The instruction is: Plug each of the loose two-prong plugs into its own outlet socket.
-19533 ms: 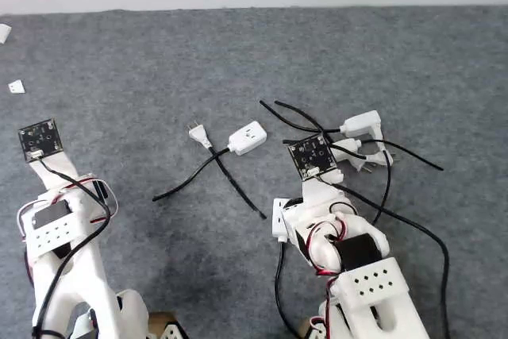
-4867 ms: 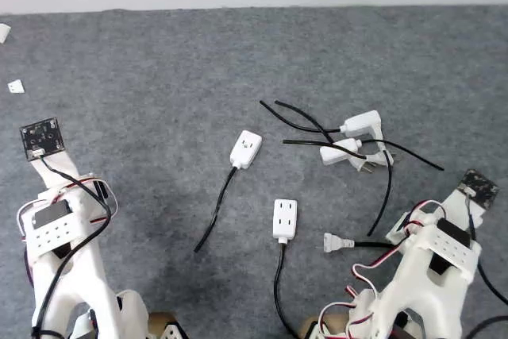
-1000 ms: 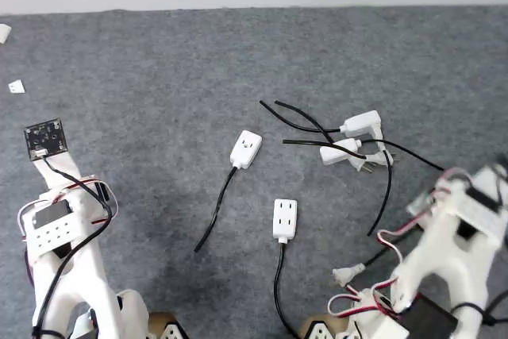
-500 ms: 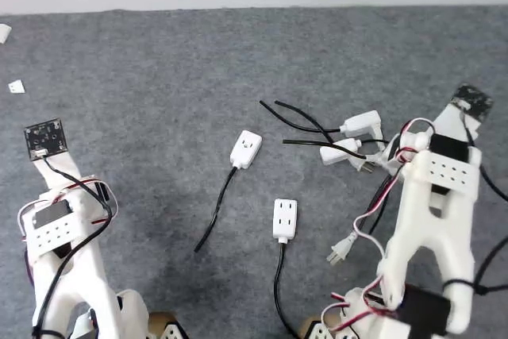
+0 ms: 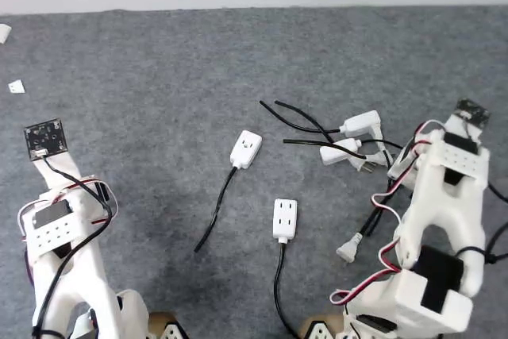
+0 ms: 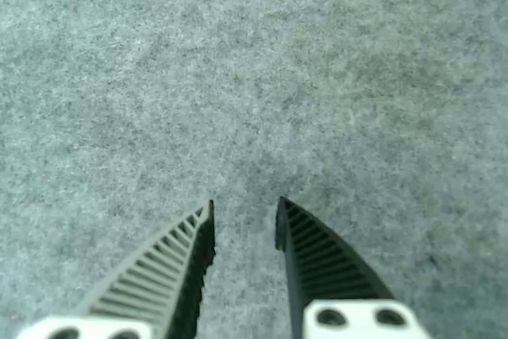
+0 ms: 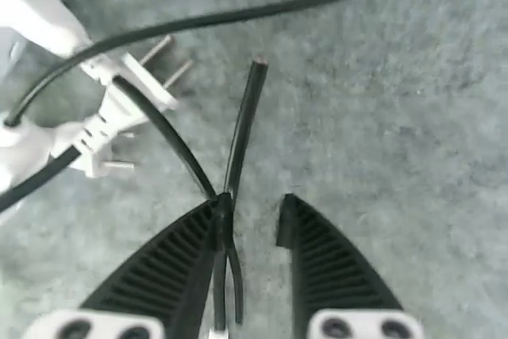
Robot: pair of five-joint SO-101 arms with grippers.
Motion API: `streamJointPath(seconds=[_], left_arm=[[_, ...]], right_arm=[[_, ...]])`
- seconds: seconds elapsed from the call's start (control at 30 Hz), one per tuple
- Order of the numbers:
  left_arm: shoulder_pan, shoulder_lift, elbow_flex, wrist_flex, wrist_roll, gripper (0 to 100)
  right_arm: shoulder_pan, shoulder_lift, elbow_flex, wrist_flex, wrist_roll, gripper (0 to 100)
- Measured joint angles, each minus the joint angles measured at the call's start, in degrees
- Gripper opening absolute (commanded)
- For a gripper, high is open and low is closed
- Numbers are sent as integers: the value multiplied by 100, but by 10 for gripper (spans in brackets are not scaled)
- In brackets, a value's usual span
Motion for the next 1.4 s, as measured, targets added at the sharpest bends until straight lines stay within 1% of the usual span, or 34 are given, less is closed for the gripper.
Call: streamJointPath(seconds=[0.2,0.3,0.37,0.47,0.6,0.7,0.77,0.9,1.1,1.4], left_arm=[[0,0,0,0,0,120],[0,0,0,0,0,120],[0,0,0,0,0,120],[0,0,0,0,0,120],[0,0,0,0,0,120],[0,0,0,0,0,120],[0,0,0,0,0,120],[0,0,0,0,0,120],[0,0,0,0,0,120],[0,0,0,0,0,120]], right_arm=[[0,-360,-422,1442,-79,17],[0,-738,-422,1512,-132,19],[-79,-1002,-255,1512,-26,19],[-536,-1380,281,1530,290,20],[-1204,-1688,1178,1284,712,20],[-1363,-1723,1670,941,782,21],[-1398,-1741,1864,774,800,42],[-1371,-1749,2215,484,818,129],[-1389,-1758,3121,-387,1055,99],[-1389,-1758,3226,-730,1073,97]])
